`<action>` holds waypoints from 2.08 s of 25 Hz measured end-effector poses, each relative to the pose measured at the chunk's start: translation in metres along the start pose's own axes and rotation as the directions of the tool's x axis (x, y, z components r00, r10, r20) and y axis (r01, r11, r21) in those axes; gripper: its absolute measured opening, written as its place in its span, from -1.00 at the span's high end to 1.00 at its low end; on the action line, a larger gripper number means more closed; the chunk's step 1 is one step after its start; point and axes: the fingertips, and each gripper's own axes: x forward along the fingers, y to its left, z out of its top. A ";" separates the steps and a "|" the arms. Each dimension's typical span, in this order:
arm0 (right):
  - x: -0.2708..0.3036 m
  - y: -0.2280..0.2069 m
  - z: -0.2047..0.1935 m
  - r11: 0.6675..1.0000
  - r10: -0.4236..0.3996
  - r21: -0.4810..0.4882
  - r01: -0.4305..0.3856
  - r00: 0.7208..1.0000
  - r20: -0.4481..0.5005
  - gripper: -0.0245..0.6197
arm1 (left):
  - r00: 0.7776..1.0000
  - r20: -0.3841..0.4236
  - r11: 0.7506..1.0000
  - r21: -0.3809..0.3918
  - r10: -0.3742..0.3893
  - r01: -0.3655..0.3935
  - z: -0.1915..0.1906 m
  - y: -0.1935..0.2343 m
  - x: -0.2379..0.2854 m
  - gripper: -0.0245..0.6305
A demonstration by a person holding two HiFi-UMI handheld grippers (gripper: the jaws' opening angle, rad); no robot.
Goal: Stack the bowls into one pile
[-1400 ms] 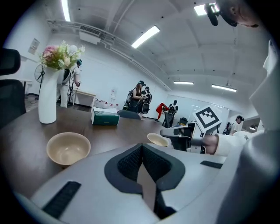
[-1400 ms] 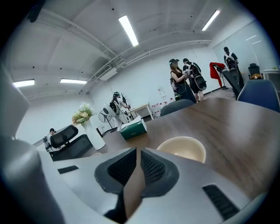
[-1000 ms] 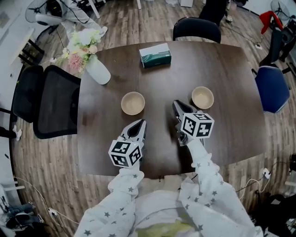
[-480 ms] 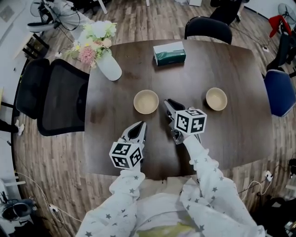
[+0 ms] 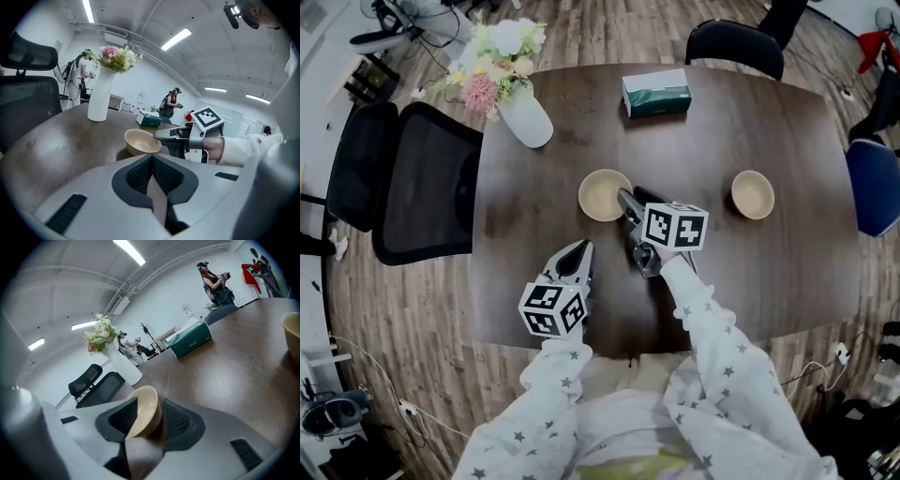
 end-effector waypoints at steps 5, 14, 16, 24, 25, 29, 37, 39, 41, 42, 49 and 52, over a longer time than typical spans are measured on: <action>0.011 0.000 -0.004 0.999 -0.047 -0.015 0.046 0.998 -0.040 0.45 | 1.000 -0.003 1.000 -0.009 0.012 -0.012 -0.003 0.003 -0.002 0.85; 0.013 -0.004 -0.005 0.996 -0.073 -0.051 0.070 0.995 -0.067 0.74 | 0.999 -0.003 0.999 -0.007 0.037 -0.037 -0.002 0.004 -0.004 0.85; 0.011 -0.004 -0.002 0.998 -0.060 -0.039 0.058 0.996 -0.062 0.77 | 0.999 -0.002 0.999 -0.007 0.043 -0.043 -0.001 0.002 -0.003 0.85; -0.007 -0.007 0.014 0.998 -0.013 -0.059 0.010 0.999 -0.041 0.78 | 0.998 0.004 0.998 -0.010 0.055 -0.055 0.001 -0.008 0.001 0.85; -0.011 -0.008 0.017 0.998 -0.011 -0.057 0.009 0.999 -0.034 0.77 | 0.999 0.008 0.999 -0.009 0.054 -0.054 0.003 -0.010 0.002 0.85; -0.030 -0.014 0.031 0.999 -0.013 -0.040 0.013 1.000 -0.005 0.78 | 0.999 0.020 0.999 0.002 0.044 -0.044 0.010 -0.023 0.006 0.85; -0.069 -0.035 0.056 1.000 -0.001 -0.006 0.002 0.998 0.061 0.78 | 1.000 0.028 1.000 0.024 -0.002 0.002 0.021 -0.055 0.026 0.85; -0.080 -0.042 0.062 1.000 -0.005 0.008 0.004 0.997 0.082 0.78 | 0.999 0.032 0.999 0.028 -0.020 0.019 0.025 -0.064 0.033 0.85; -0.091 -0.052 0.070 1.000 -0.018 0.018 0.016 0.994 0.105 0.78 | 0.999 0.032 0.999 0.037 -0.039 0.038 0.028 -0.073 0.041 0.85; -0.097 -0.058 0.074 0.999 -0.029 0.020 0.026 0.993 0.116 0.78 | 0.998 0.030 0.998 0.042 -0.048 0.047 0.030 -0.077 0.045 0.85; -0.135 -0.095 0.094 0.996 -0.083 0.058 0.074 0.980 0.180 0.78 | 0.993 0.015 0.991 0.069 -0.113 0.112 0.034 -0.113 0.071 0.85; -0.152 -0.112 0.100 0.992 -0.114 0.086 0.098 0.971 0.212 0.78 | 0.990 0.008 0.987 0.079 -0.139 0.138 0.036 -0.127 0.080 0.85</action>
